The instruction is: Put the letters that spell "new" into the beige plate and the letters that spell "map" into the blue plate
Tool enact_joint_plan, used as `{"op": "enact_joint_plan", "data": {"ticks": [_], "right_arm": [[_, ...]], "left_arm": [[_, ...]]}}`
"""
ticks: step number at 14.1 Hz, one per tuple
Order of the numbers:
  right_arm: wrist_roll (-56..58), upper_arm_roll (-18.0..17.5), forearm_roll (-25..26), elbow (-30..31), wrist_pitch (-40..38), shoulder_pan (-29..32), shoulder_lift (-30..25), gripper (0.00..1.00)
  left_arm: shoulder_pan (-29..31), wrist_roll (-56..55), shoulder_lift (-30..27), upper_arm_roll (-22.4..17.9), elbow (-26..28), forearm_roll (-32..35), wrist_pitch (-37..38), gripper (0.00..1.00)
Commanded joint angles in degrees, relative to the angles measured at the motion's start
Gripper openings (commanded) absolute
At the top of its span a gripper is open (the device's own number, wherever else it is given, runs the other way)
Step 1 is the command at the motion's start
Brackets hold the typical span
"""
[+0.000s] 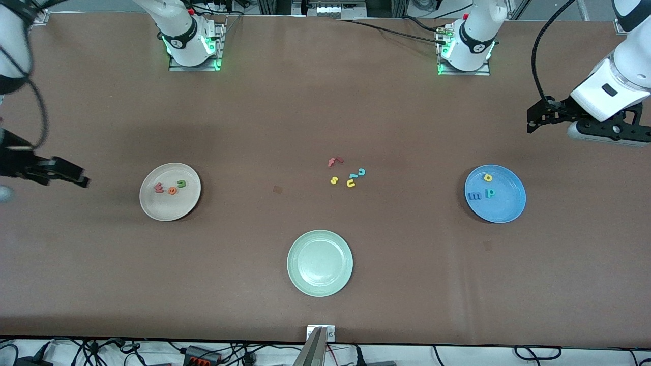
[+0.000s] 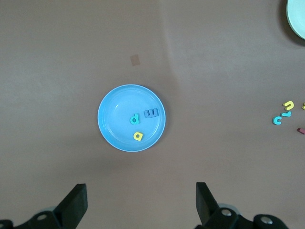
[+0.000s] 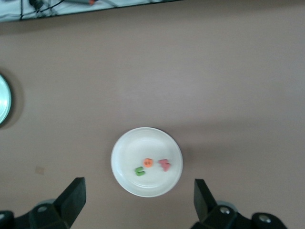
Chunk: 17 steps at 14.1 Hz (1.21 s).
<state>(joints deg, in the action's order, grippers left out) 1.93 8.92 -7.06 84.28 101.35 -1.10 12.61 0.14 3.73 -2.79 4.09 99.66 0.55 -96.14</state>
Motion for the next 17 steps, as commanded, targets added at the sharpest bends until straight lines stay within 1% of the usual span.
{"op": "enact_joint_plan", "data": {"ticks": [1, 3, 5, 10, 11, 13, 17], "right_arm": [[-0.4, -2.0, 3.6, 0.1, -4.8, 2.4, -3.6, 1.00], [-0.2, -2.1, 6.6, 0.1, -7.0, 1.7, -5.0, 1.00], [2.8, -2.1, 7.4, 1.1, -8.4, 1.0, -6.1, 1.00], [2.3, -2.0, 7.3, 11.5, -4.9, 0.9, -12.3, 1.00], [1.7, -2.0, 7.3, 12.8, -4.5, 0.9, -13.1, 1.00], [1.4, -2.1, 7.5, 13.4, -3.6, 0.7, -13.7, 1.00], [1.4, -2.1, 8.5, 12.9, -4.5, 0.0, -13.7, 1.00]], "left_arm": [[0.0, 1.1, 0.7, -0.1, -1.7, -1.3, 1.4, 1.00], [0.0, 1.1, 0.8, -0.1, -1.7, -1.3, 1.3, 1.00], [0.0, 1.1, 0.8, -0.1, -1.7, -1.3, 1.4, 1.00], [0.0, 1.1, 0.8, -0.1, -1.7, -1.3, 1.4, 1.00], [0.0, 1.1, 0.8, -0.1, -1.7, -1.3, 1.4, 1.00], [0.0, 1.1, 0.8, -0.1, -1.7, -1.3, 1.4, 1.00], [0.0, 1.1, 0.7, -0.1, -1.7, -1.3, 1.4, 1.00]]}}
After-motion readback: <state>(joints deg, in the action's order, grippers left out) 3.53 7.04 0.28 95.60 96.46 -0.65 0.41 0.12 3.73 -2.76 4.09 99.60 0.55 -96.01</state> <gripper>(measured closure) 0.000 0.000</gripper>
